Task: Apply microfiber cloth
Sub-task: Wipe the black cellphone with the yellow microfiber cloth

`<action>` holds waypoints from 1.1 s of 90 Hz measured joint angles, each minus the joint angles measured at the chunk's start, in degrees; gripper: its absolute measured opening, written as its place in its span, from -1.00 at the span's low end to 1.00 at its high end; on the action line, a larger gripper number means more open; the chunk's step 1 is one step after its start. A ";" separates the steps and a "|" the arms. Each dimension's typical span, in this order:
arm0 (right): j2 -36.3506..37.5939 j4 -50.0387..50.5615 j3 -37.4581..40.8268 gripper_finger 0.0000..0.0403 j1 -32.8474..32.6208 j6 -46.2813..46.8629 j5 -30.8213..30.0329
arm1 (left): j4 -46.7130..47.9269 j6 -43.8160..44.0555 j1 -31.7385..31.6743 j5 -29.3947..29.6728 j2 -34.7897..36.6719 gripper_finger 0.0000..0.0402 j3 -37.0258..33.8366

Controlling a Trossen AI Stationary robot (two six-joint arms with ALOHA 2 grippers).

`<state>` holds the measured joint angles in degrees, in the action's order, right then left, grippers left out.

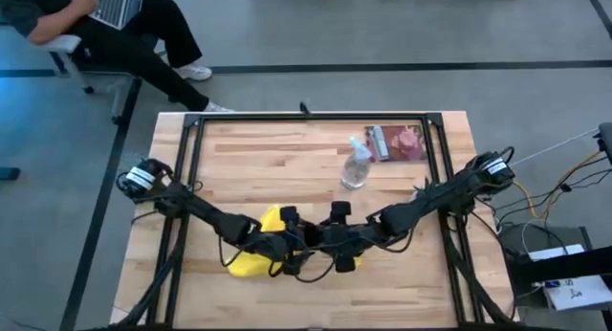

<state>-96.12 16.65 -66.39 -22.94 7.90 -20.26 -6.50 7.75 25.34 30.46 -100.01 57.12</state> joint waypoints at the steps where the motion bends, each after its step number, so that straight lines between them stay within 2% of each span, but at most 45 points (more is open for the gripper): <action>1: 0.00 0.01 0.00 0.56 0.00 0.00 0.03 | 0.41 0.00 0.00 0.00 0.00 0.76 0.18; 20: 0.00 0.12 0.00 0.56 -0.02 0.02 0.16 | 1.55 0.46 0.02 -0.02 0.05 0.61 0.61; 30: 0.00 0.12 0.00 0.57 0.04 0.44 1.01 | 1.46 1.18 0.07 -0.15 0.09 0.60 0.41; 44: 0.00 0.16 0.00 0.80 0.04 1.27 1.01 | 2.25 1.87 0.13 0.04 0.20 0.60 0.39; 55: 0.33 4.10 -1.59 0.94 -0.02 0.72 0.99 | 8.34 4.01 0.15 0.15 0.64 0.60 0.26; 71: 0.46 14.82 -8.84 0.89 -0.04 0.43 0.42 | 17.68 7.78 1.16 0.42 3.06 0.60 0.22; 84: 0.46 12.52 -9.08 0.88 -0.04 -0.34 0.63 | 27.61 11.77 3.16 0.35 6.81 0.60 0.18; 99: -0.90 2.92 -6.00 0.88 -0.04 -0.04 0.77 | 41.79 20.14 6.41 0.26 13.35 0.60 -0.06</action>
<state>-97.02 19.57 -72.39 -22.98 7.86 -19.49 35.29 27.89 31.75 30.71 -86.66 57.06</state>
